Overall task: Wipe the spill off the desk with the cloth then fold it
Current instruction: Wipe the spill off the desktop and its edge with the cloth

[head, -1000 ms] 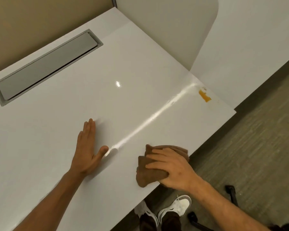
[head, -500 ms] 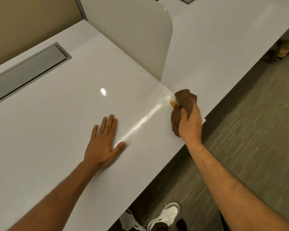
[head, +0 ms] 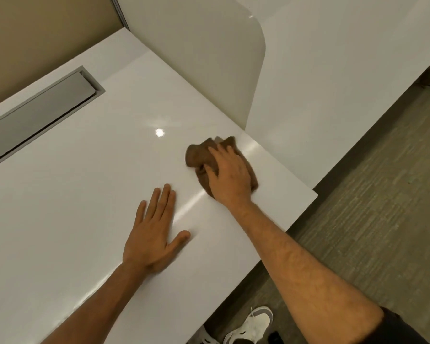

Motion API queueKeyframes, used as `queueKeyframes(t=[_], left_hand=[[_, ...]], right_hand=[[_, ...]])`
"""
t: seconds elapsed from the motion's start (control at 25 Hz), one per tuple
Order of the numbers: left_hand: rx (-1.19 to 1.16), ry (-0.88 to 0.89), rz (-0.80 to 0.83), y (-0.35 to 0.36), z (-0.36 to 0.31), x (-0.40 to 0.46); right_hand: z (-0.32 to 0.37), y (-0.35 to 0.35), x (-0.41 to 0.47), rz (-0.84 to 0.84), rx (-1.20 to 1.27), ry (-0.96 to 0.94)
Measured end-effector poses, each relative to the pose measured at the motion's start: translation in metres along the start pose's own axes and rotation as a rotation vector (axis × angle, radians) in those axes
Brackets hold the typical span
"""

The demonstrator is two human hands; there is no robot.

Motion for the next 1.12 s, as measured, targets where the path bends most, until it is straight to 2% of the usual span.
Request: queueKeyframes(t=[0.08,0.16,0.24,0.32,0.44,0.52,0.68,0.84,0.96,1.12], left_hand=[[-0.001,-0.009,0.011,-0.003,-0.001,0.0],[0.005,-0.012,0.021,-0.004,-0.002,0.0],[0.017,-0.006,0.014,-0.003,-0.001,0.0],[0.022,-0.005,0.011,-0.004,0.0,0.0],[0.022,0.001,0.009,-0.001,0.001,0.0],[0.027,-0.003,0.006,0.002,0.003,0.0],[-0.022,-0.006,-0.022,0.004,0.004,0.0],[-0.244,-0.06,-0.081,0.001,0.005,-0.002],[-0.363,-0.06,-0.131,-0.004,0.007,-0.001],[-0.366,-0.05,-0.102,-0.004,0.007,0.002]], right_hand=[[0.004,-0.003,-0.01,0.101,0.19,-0.09],[-0.004,-0.019,-0.003,0.161,0.444,0.025],[-0.013,-0.032,0.018,0.019,0.629,0.112],[-0.019,-0.033,0.043,-0.142,0.549,0.111],[-0.017,-0.002,0.07,-0.092,0.048,0.047],[-0.005,0.017,0.091,-0.059,-0.126,0.002],[0.032,0.042,0.12,0.141,-0.157,-0.183],[0.034,0.042,0.08,0.312,-0.015,-0.444],[0.021,0.025,0.032,0.403,0.081,-0.469],[0.006,0.011,-0.044,0.426,0.129,-0.403]])
Point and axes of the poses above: each hand's wrist, its own x-axis towards the middle knuckle, its own y-axis out of the palm, z = x × y, the point moved 1 cm from there along x, towards the middle knuckle, and after that the axes turned 1 degree about -z, right-handed, at the moved point
